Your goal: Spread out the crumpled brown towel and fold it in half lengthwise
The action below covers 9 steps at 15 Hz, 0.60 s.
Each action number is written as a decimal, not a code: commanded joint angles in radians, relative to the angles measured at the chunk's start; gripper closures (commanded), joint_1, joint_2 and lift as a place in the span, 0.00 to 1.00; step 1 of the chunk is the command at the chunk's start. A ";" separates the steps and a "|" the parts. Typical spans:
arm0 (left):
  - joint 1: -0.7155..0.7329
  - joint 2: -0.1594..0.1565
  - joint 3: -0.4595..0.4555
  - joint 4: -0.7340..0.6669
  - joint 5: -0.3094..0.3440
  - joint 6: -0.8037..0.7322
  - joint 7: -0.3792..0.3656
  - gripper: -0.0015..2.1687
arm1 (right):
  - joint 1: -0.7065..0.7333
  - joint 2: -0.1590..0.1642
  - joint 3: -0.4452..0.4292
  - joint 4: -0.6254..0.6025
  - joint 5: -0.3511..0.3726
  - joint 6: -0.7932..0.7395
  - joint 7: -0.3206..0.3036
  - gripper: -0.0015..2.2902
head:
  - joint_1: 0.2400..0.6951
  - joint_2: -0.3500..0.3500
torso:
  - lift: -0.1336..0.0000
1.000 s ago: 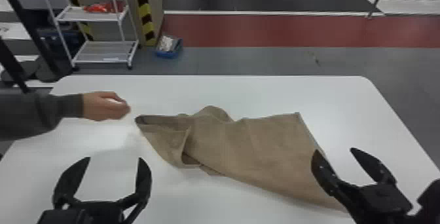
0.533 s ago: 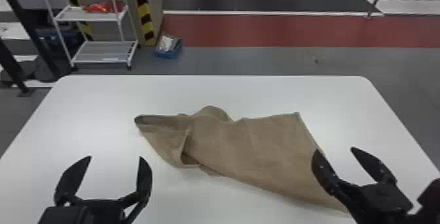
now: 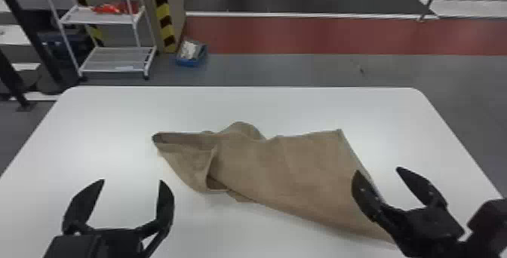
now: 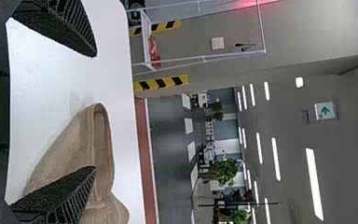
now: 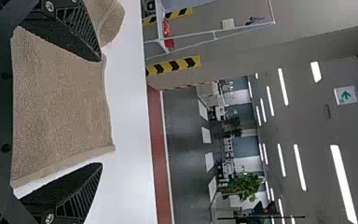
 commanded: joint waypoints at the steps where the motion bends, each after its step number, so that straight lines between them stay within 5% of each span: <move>1: 0.000 -0.004 0.000 -0.001 -0.002 0.003 0.000 0.00 | -0.020 0.000 0.053 0.000 0.042 0.000 0.000 0.04 | 1.00 0.48 | 0.07; 9: 0.008 -0.004 0.054 -0.075 0.008 0.034 -0.002 0.00 | -0.161 0.003 0.372 0.085 0.301 0.000 0.005 0.04 | 1.00 0.76 | 0.07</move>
